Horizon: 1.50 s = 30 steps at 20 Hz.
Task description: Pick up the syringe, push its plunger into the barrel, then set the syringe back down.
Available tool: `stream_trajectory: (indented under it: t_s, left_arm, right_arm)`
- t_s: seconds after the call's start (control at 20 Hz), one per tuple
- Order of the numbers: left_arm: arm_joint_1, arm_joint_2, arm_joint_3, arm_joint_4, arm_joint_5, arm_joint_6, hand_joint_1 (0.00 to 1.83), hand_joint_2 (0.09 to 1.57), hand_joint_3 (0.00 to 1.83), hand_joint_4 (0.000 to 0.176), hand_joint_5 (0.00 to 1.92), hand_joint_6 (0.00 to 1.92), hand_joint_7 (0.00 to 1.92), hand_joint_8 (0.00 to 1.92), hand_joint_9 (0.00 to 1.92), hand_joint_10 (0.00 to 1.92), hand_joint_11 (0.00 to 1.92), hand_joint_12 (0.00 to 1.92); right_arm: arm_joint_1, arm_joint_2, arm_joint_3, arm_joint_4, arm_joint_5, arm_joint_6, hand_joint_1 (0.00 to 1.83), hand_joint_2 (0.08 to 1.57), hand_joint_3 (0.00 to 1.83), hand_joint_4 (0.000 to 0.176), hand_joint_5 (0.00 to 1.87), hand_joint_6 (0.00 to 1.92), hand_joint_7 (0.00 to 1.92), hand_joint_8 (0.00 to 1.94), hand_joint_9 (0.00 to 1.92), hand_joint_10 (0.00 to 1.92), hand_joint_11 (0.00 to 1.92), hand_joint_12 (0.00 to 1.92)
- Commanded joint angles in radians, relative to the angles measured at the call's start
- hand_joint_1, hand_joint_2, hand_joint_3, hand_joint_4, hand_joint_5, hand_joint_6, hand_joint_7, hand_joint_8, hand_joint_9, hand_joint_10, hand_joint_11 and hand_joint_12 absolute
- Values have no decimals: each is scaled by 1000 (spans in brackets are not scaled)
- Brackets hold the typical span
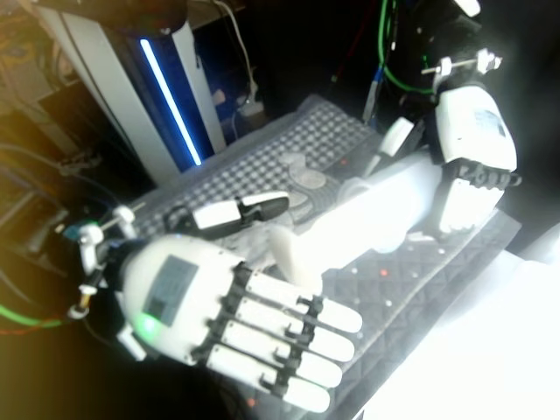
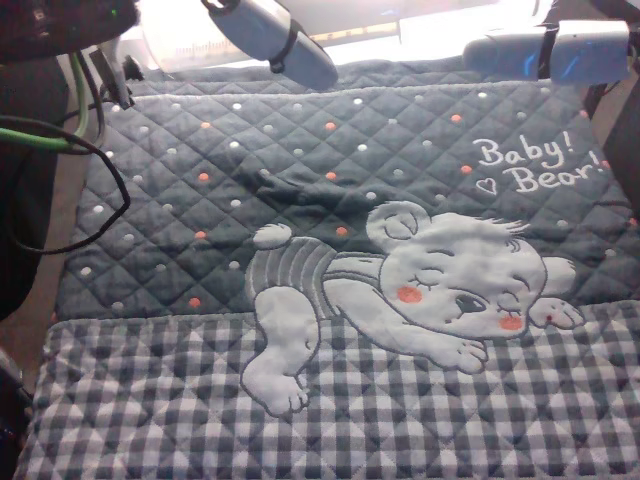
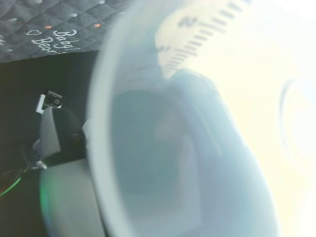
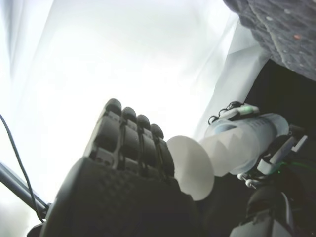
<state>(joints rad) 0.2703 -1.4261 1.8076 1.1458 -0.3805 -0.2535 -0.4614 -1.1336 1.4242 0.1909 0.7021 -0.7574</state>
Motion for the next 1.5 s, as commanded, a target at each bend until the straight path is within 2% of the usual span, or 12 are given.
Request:
stream_trajectory:
  t_s: [0.0,0.1,0.5,0.6,0.85,0.9,0.95,1.1,1.25,1.3,1.4,1.45]
  left_arm:
    - [-11,-10,2,-54,-65,-11,1638,1112,1,176,853,1921,1152,1921,1354,1921,1455,1921]
    - [-14,-24,8,-60,-71,-11,1602,1120,4,176,770,1921,1102,1921,1323,1921,1420,1921]
    - [-24,-54,13,-89,-86,-11,1615,1138,6,176,929,1921,1143,1921,1323,1921,1424,1921]
    - [-26,-65,17,-91,-88,-11,1625,1146,6,176,677,1921,1088,1921,1328,1921,1435,1921]
    - [-28,-76,19,-101,-95,-11,1560,1136,0,176,852,1921,1157,1921,1333,1921,1422,1921]
    - [-29,-77,19,-101,-96,-11,1591,1135,0,176,684,1921,1153,1921,1348,1921,1449,1921]
    - [-31,-79,19,-103,-98,-11,1574,1128,0,176,683,1921,1147,1921,1331,1921,1435,1921]
    - [-37,-85,19,-105,-101,-11,1458,1144,3,176,736,1921,1145,1921,1322,1921,1398,1921]
    - [-43,-91,19,-107,-105,-11,1391,1147,2,176,1007,1921,1236,1921,1385,1921,1447,1921]
    - [-44,-92,19,-111,-106,-11,1316,1151,1,4,778,1921,1103,1921,1294,1921,1373,1921]
    - [-45,-94,19,-114,-106,-11,1342,1140,0,0,802,1921,1079,1921,1278,1921,1374,1921]
    - [-45,-95,19,-116,-106,-11,1137,1203,0,0,802,1297,945,1921,1195,1921,1299,1921]
  right_arm:
    - [18,-2,3,-4,129,6,171,725,0,0,0,0,0,0,0,0,0,0]
    - [20,-9,5,-4,129,6,176,727,0,0,0,0,0,0,0,0,140,63]
    - [21,-39,15,-4,129,6,177,753,7,0,0,0,0,0,0,0,12,5]
    - [21,-45,17,-3,129,6,147,761,8,0,0,0,0,0,0,0,1,0]
    - [21,-63,22,-2,130,6,85,755,1,0,0,0,0,0,0,0,41,18]
    - [21,-66,22,-2,130,6,43,756,1,0,0,0,0,0,0,0,50,22]
    - [21,-71,24,-2,130,6,8,748,0,0,0,0,0,0,0,0,57,25]
    - [21,-85,28,1,132,6,0,712,0,0,0,0,0,0,0,0,55,25]
    - [21,-94,29,6,139,6,0,709,0,0,0,0,0,0,0,0,44,22]
    - [21,-99,29,6,143,6,0,710,0,0,0,0,0,0,0,0,37,19]
    - [21,-107,29,6,147,6,0,727,1,0,0,0,0,0,0,0,36,19]
    - [21,-110,29,6,149,6,0,743,7,0,0,0,0,0,0,0,33,18]
